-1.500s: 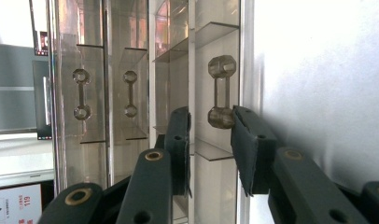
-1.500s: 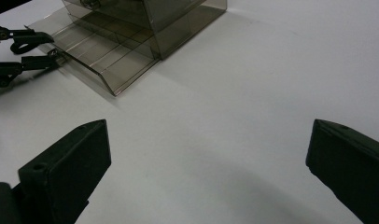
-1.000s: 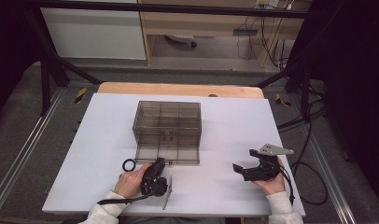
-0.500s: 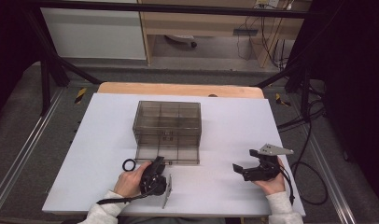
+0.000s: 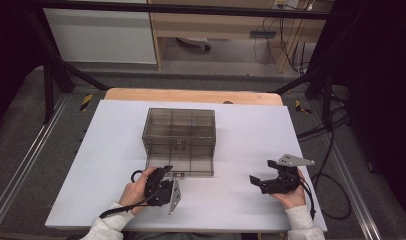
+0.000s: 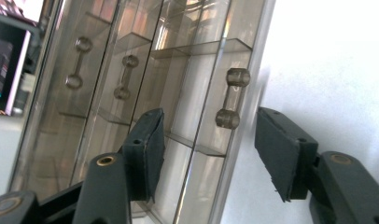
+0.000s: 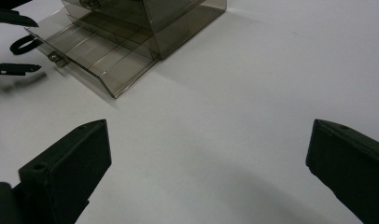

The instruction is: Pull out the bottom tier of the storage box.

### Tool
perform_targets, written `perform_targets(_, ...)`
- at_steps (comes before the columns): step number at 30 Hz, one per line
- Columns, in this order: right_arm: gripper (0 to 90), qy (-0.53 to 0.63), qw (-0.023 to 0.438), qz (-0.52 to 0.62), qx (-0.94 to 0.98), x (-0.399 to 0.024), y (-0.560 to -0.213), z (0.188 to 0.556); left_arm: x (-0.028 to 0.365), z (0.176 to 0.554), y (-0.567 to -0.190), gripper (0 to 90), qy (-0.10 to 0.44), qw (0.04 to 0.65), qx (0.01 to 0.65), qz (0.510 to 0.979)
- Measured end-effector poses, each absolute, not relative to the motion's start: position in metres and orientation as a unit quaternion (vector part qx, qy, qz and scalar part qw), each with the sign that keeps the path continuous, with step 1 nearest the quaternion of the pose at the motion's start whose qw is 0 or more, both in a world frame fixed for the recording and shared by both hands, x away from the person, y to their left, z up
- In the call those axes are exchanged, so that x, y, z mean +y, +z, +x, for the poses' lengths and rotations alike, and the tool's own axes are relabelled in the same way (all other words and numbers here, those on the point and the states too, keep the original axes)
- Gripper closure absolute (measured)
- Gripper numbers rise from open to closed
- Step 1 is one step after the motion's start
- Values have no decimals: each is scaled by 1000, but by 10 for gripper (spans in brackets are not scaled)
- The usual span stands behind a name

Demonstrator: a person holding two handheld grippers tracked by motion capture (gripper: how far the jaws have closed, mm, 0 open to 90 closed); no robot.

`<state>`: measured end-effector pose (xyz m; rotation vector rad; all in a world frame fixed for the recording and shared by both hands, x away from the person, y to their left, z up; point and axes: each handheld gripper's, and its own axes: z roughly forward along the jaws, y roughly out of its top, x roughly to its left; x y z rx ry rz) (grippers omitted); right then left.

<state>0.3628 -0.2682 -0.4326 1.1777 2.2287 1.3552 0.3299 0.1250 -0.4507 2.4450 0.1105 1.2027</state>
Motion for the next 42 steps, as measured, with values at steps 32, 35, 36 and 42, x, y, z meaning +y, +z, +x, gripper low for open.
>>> perform_targets(32,6,469,138,409,771,-268,-433,363,171,343,-421,130,298,299,233,876)
perform_targets(35,7,468,137,409,772,-268,-433,363,175,344,-420,113,290,303,243,875)
perform_targets(36,7,468,137,409,771,-268,-433,363,177,344,-419,105,284,307,249,873)
perform_targets(42,6,469,137,409,771,-268,-433,363,187,347,-416,74,265,320,269,869)
